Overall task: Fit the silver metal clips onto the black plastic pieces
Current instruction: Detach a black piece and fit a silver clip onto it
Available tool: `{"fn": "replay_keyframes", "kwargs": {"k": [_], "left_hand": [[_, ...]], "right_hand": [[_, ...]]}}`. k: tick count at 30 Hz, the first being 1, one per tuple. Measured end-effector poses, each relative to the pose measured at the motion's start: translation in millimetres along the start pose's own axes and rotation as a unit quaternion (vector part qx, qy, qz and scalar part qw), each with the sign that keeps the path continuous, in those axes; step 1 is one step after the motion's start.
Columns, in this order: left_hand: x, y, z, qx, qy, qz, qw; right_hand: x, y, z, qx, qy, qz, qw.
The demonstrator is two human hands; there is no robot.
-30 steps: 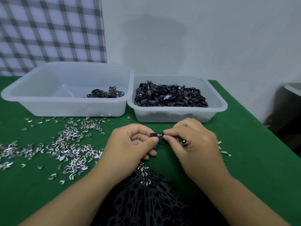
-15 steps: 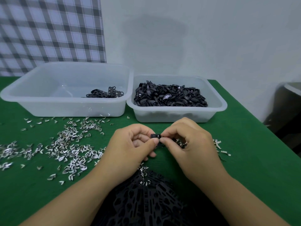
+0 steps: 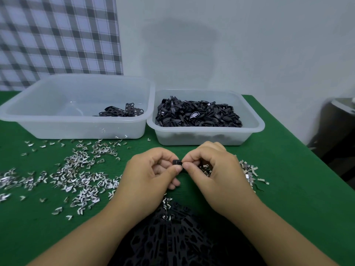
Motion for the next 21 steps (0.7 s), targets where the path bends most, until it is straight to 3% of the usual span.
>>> {"fn": "replay_keyframes", "kwargs": {"k": [6,10,14,21], "left_hand": [[-6.4,-3.8,7.2,-0.032,0.011,-0.039,0.999],[-6.4,-3.5,6.7,-0.034,0.003,-0.031,0.999],[-7.0,-3.2,6.3,-0.035,0.007,-0.034,0.999],[-6.0,-3.3,6.3,-0.033,0.009,-0.028,0.999]], "right_hand": [[-40.6,-13.4,-26.8,0.109,-0.075,-0.085,0.988],[-42.9,-19.1,-44.0,0.152,0.046,-0.010,0.987],[-31.9,-25.8,-43.3,0.109,0.200,0.033,0.973],[-13.6,-36.8,-36.8,0.052,0.282,0.103,0.953]]}}
Point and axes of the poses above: each hand's wrist, its own y-axis away from the middle knuckle, its own x-axis out of the palm, z = x × y, the point moved 4 cm from there along -y, towards the middle knuckle, and after that the axes turned 5 degrees about x, right-handed, at the moved point
